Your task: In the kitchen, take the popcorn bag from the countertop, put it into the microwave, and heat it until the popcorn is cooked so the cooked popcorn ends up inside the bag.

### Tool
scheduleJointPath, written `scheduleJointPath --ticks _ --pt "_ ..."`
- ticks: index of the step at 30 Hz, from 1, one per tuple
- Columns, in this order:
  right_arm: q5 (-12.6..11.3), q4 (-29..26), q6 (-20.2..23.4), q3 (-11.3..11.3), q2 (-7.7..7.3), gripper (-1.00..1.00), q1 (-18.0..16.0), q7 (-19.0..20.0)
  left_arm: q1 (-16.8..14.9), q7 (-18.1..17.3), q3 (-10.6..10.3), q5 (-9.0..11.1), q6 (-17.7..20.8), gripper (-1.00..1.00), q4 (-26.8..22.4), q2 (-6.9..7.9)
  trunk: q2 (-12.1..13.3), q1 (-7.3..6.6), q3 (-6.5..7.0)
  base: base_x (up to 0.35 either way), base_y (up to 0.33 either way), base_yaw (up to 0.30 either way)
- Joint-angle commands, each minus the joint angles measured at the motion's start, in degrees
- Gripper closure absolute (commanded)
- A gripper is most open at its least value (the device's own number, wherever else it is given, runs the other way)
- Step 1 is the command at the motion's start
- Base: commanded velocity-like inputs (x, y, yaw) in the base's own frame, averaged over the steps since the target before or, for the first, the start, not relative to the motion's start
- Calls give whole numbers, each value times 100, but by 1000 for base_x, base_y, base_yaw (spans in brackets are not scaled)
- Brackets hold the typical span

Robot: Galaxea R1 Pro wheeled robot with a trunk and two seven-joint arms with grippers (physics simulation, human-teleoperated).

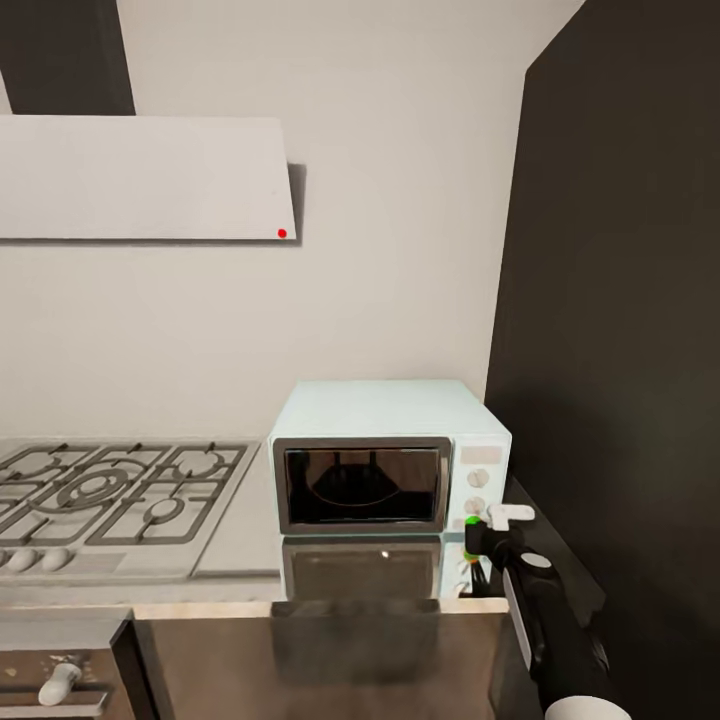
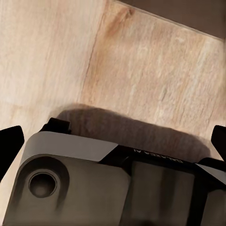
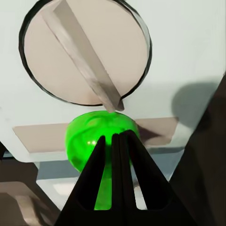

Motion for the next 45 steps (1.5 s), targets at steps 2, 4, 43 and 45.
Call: scheduleJointPath --ticks 2,4,43,45 --pt "94 20 10 -26 8 100 -263 46 -6 -4 -48 50 -21 -100 10 -2 -2 164 -7 -73 0 0" --pt "98 13 5 -26 0 100 -263 47 -6 2 -45 61 -21 -100 13 -19 -2 164 -7 -294 0 0" --pt "105 -17 65 -10 19 100 -260 148 -6 4 -44 47 -21 -100 12 -38 -2 164 -7 -235 0 0" --pt "108 403 45 -17 5 100 -216 163 -6 4 -44 48 -21 -100 13 -31 -2 164 -7 -345 0 0"
